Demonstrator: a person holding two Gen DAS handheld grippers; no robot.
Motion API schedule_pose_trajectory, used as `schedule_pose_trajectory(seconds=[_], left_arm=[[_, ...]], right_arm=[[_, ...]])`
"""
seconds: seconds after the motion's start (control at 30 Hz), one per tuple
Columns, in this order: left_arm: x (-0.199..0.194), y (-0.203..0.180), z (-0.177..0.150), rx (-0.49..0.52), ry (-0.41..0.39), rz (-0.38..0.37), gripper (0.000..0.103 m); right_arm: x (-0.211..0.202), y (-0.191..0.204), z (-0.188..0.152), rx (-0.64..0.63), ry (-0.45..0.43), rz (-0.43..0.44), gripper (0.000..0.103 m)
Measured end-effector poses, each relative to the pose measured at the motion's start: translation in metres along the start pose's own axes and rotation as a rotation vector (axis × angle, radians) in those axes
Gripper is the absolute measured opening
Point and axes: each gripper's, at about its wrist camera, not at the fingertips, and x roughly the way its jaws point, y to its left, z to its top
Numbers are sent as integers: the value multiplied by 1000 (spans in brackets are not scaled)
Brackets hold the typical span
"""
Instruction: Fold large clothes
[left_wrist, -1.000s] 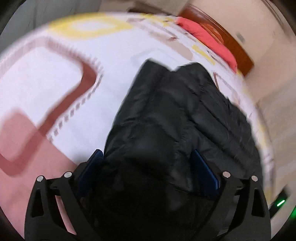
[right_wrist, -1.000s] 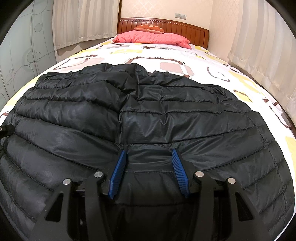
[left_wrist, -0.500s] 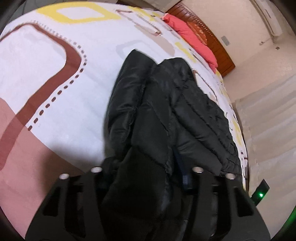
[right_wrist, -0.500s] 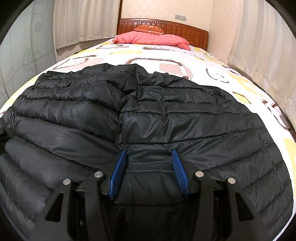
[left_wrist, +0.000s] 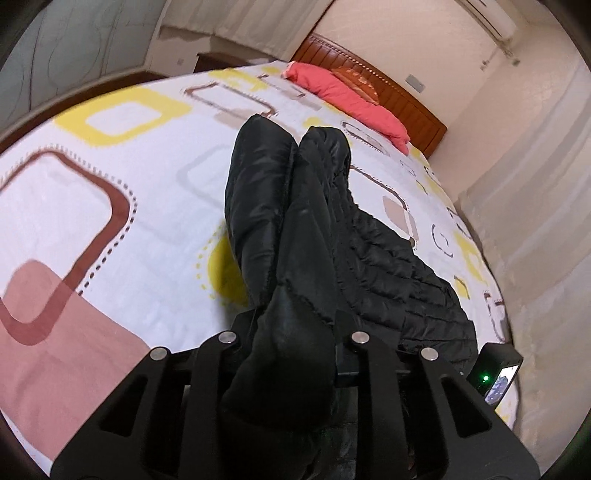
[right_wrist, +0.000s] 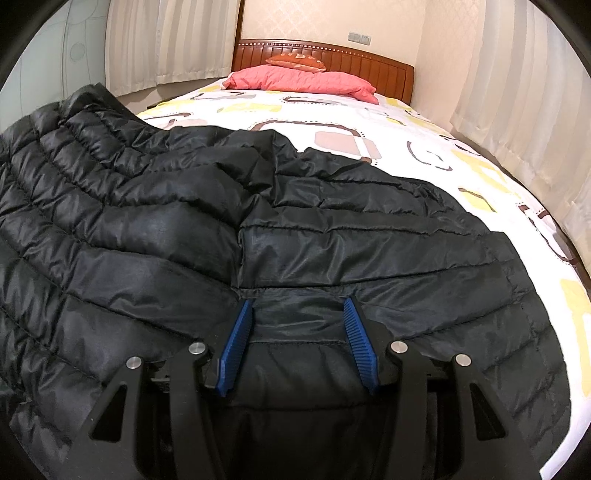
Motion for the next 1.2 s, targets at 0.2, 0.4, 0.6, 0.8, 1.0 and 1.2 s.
schedule_pose_trajectory(seconds=[0.2,0.4,0.6,0.8,1.0,1.2], left_arm=[[-9,-35,0,62,-25,12,23],[-15,-58,-3,102,-36,23,23],[-12,-70,-7,111,-35,39,23],[-9,-90,-13,150,-34,56,23],[-3,-115,-23,199,-28,66,23],[5,-135,-35,235,-22,77,23]], right_arm=[[-18,-38,1,55,-35,-15,52],[-31,-122,-3,203,-44,-53,52],[-19,-232,-19,463,-21,-24,66],[19,-308,-41,692,24,138,69],[47,-307,-51,757,59,389,70],[58,-308,-50,757,42,400,59]])
